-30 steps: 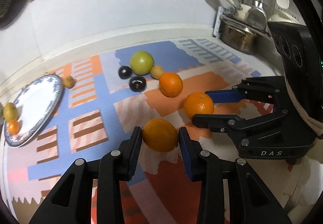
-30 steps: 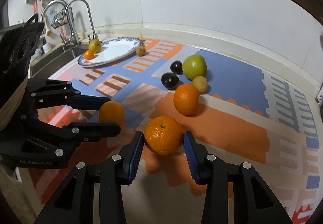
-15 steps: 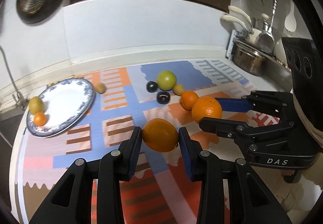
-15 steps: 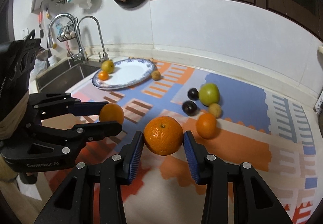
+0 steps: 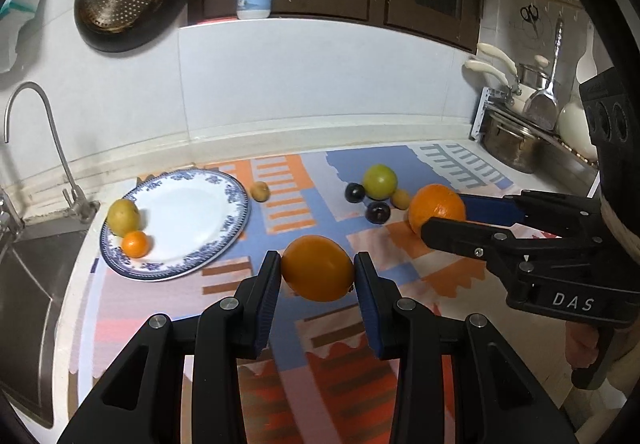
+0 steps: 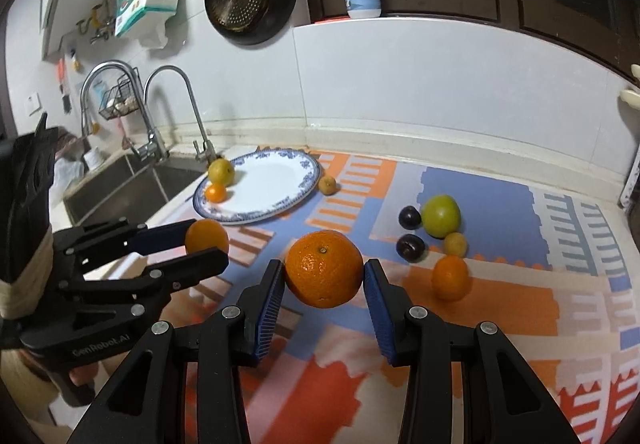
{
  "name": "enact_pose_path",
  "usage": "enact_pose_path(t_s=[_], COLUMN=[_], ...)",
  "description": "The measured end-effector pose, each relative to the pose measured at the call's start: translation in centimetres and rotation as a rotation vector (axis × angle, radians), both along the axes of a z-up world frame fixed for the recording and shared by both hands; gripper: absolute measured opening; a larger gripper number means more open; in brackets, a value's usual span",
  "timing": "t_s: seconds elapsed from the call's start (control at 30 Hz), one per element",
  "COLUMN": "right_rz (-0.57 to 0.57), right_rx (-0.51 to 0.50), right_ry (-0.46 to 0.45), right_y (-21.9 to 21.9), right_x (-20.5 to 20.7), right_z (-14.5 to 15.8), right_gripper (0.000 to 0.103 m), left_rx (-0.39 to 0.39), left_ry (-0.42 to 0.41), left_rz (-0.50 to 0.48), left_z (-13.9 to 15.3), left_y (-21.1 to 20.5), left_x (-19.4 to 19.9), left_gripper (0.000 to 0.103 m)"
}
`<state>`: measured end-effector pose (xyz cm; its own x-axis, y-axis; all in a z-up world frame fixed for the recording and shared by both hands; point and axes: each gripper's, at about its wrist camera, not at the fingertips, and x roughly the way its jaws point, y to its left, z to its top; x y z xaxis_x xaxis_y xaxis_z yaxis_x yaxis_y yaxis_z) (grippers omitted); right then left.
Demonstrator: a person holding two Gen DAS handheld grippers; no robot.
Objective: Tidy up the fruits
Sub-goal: 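Carry both oranges onto the plate and open both tools to release them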
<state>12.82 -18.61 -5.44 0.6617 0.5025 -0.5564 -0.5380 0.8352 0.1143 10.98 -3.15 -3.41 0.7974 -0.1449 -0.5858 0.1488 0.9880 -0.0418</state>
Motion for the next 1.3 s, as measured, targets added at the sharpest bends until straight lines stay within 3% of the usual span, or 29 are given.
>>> enact_pose_path(t_s=[0.73,1.07,1.3], right_rz=[0.056,0.074,0.075], right_rx=[0.004,-0.031,-0.087], right_ry=[-0.037,-0.001,0.081], right_y=[8.9,13.0,15.3], right_x=[1.4,5.4,9.6], right_z=[1.8,1.3,-0.8], right_gripper=[0.042,0.042,0.042], left_rx=[0.016,0.040,0.018], left_ry=[0.006,0.058,0.109], left_rz=[0.089,0.104,0.113], left_z=[0.9,-0.2,-1.3], left_y=[8.4,11.3,13.5], left_x=[1.5,5.3,8.5], left_gripper=[0.037,0.036,0.036])
